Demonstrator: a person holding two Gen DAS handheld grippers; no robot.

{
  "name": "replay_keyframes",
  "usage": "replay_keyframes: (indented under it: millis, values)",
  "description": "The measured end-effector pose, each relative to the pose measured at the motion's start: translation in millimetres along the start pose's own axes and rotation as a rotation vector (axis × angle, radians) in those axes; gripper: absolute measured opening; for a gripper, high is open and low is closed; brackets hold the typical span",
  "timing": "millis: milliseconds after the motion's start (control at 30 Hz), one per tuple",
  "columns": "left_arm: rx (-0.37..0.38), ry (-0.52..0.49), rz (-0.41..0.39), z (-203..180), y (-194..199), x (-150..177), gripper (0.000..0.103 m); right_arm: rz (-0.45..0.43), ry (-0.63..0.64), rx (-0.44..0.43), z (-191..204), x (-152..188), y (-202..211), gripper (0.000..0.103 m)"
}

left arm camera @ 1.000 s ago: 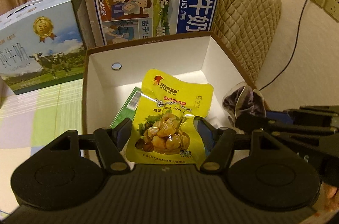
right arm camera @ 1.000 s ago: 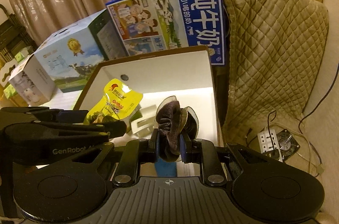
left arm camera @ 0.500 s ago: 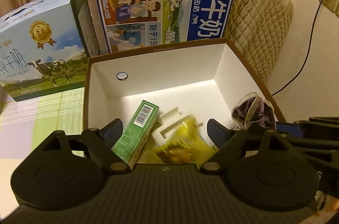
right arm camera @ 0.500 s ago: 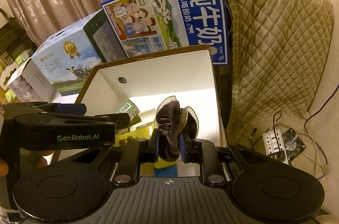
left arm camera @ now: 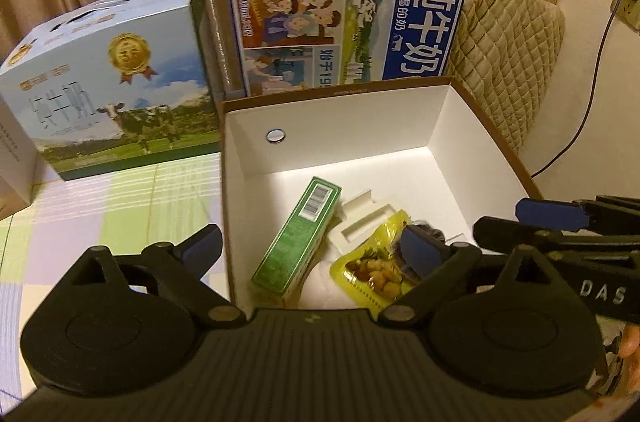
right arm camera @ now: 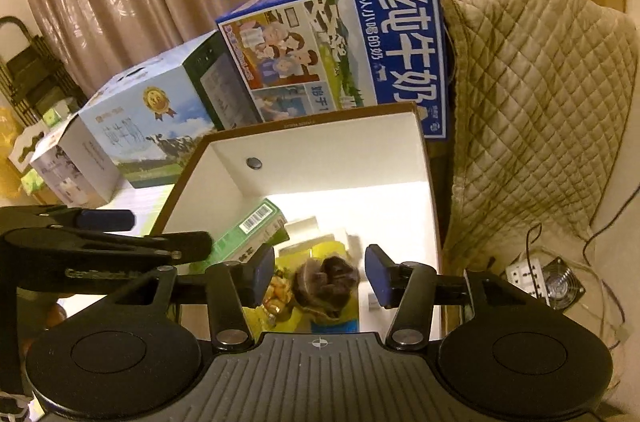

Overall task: Organize objects
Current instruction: 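Carry the snack packet and scrunchie into the open box and release both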

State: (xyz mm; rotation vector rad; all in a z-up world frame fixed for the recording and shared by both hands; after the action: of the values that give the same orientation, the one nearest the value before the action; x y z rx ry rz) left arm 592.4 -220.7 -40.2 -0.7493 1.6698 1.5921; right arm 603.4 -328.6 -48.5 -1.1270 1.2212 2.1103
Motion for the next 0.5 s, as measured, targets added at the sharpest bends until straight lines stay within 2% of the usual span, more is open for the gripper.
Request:
replay_keyframes:
  millis: [167, 333, 500]
  values:
    - [-0.012, 0.005, -0.015, 5.8, 26.7, 7.2, 0.099, 0.011, -0.041, -0.002, -4.0, 8.5, 22.8, 0.049]
    - [-0.028, 0.007, -0.034, 8.1, 57.9, 16.6, 0.099, 0.009, -0.055, -0.005, -0.6, 17.7, 52.2, 0.061]
    - [-0.048, 0.002, -0.057, 10.7, 93.2, 29.6, 0.102, 0.004, -0.071, -0.012, 8.7, 26.2, 79.9, 0.063]
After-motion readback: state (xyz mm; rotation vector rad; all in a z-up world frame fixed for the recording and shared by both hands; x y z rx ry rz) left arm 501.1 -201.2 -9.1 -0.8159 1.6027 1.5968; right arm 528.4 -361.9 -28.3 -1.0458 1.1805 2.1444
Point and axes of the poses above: each gripper's, at about its wrist camera, not at the fingertips, and y roughly against the way its jaws point, z to its left, x to its underside, the point moved 2 cm from there along -y, roughly the way its jaws point, and after that the axes turned 14 degrees about -z, right-handed, at the moved point
